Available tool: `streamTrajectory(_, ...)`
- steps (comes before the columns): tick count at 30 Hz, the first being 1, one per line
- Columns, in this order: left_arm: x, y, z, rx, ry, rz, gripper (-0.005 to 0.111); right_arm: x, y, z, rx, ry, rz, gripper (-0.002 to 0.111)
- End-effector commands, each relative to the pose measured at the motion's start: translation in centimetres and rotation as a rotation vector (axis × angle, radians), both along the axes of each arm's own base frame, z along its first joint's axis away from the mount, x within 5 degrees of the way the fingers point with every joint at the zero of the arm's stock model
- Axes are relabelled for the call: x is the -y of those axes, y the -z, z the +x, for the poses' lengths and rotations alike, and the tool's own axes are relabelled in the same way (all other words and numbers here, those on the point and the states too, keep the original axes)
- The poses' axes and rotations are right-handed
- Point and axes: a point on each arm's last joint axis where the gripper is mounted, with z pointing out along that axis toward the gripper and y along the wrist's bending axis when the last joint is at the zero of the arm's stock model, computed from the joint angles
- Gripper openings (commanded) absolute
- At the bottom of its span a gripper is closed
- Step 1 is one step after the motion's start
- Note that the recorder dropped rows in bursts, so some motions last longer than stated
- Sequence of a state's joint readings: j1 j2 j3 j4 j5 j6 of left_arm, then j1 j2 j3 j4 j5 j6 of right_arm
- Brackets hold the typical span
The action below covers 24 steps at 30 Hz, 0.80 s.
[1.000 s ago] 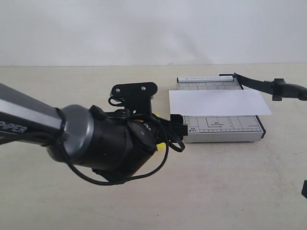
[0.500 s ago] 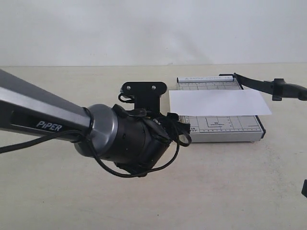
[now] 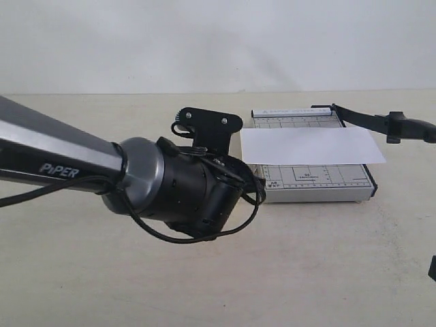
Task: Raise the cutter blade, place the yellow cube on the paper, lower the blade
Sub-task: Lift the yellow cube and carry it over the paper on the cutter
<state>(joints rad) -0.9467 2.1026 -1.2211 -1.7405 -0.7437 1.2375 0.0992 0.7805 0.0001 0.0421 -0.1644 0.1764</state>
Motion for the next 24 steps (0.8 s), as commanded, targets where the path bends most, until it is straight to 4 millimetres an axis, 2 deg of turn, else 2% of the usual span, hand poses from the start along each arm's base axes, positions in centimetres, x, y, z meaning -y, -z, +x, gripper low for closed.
streamTrajectory(1,-0.6,-3.4,0.0,0.064,0.02,0.052,0.005,0.0,0.0,0.0,0.001,-0.001,0.001,0.0)
streamTrajectory(4,-0.6,-4.9,-0.1,0.079,0.067,0.057,0.005,0.0,0.0,0.0,0.001,-0.001,0.001,0.0)
streamTrajectory(7,0.1,-6.8,-0.7,0.081,0.206,0.05,0.005,0.0,0.0,0.0,0.001,-0.001,0.001,0.0)
streamTrajectory(10,2.1,-8.5,-1.7,0.055,0.539,-0.059,0.005,0.0,0.0,0.0,0.001,-0.001,0.001,0.0)
streamTrajectory(12,3.3,-9.3,-1.5,0.074,0.784,-0.103,0.005,0.0,0.0,0.0,0.001,-0.001,0.001,0.0)
streamTrajectory(14,4.2,-9.2,-0.7,0.071,0.91,-0.128,0.005,0.0,0.0,0.0,0.001,-0.001,0.001,0.0)
streamTrajectory(16,4.9,-9.4,0.9,0.091,0.964,-0.147,0.005,0.0,0.0,0.0,-0.001,0.002,0.005,0.0)
streamTrajectory(21,7.1,-10.2,5.5,0.195,0.977,-0.151,0.005,0.0,0.1,-0.1,-0.015,0.008,0.015,0.0)
streamTrajectory(24,8.5,-9.8,7.2,0.255,0.998,-0.106,0.005,0.0,0.1,-0.1,-0.015,0.009,0.017,0.0)
